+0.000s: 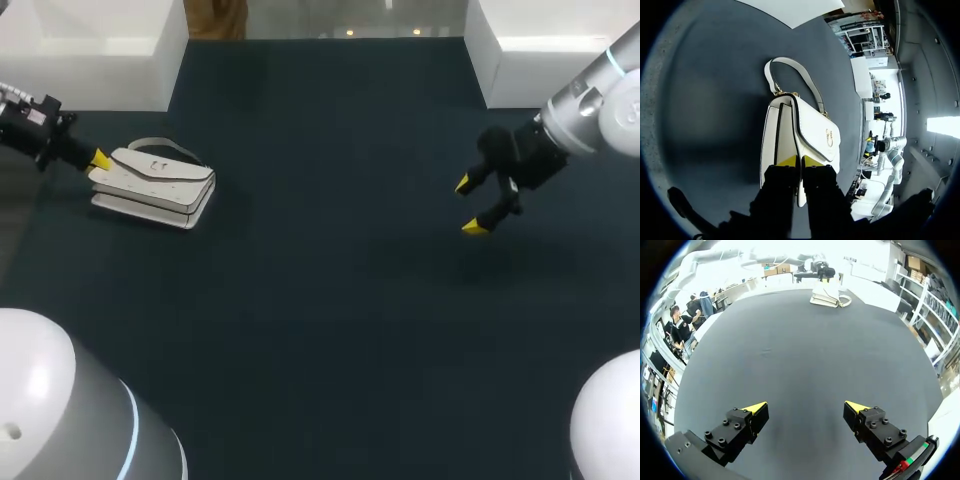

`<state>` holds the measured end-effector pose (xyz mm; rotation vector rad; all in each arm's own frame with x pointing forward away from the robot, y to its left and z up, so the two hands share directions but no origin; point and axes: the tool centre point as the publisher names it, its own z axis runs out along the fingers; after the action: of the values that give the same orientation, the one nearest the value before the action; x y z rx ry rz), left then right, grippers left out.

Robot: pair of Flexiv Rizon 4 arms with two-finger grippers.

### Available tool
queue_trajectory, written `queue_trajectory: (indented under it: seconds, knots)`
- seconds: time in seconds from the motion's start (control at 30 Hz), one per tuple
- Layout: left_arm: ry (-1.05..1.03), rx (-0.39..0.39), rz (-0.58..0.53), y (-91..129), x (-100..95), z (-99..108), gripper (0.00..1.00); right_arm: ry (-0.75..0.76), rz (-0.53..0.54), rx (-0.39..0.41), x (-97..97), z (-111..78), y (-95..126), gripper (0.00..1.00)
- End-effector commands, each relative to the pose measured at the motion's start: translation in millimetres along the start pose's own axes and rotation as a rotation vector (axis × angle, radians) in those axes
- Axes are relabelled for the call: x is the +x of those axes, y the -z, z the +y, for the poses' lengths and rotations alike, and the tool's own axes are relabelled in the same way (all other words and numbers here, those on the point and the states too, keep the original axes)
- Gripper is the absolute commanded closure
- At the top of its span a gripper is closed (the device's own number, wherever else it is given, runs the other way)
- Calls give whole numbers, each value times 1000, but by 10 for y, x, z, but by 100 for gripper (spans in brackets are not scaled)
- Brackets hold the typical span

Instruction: Pick up the bag, open it, inspect its contents, close it, and place it on the opposite side

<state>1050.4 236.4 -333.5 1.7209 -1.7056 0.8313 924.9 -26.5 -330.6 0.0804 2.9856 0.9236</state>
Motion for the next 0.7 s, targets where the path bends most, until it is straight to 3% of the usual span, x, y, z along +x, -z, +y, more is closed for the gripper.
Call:
queue_trajectory:
  seconds: [0.03, 0.23, 0.4, 0.57, 0.7]
  knots:
    - [61, 132, 10, -116, 144, 194, 100, 0, -1, -1, 5, -1, 2, 0]
    - [139, 241, 39, -395, 320, 656, 100, 0, -1, -1, 5, -1, 2, 0]
    - [162, 318, -20, -611, 433, 933, 100, 0, -1, -1, 5, -1, 2, 0]
    - [183, 406, -49, -673, 497, 1134, 100, 0, -1, -1, 5, -1, 2, 0]
    - [190, 410, -44, -672, 536, 1249, 100, 0, -1, -1, 5, -1, 2, 0]
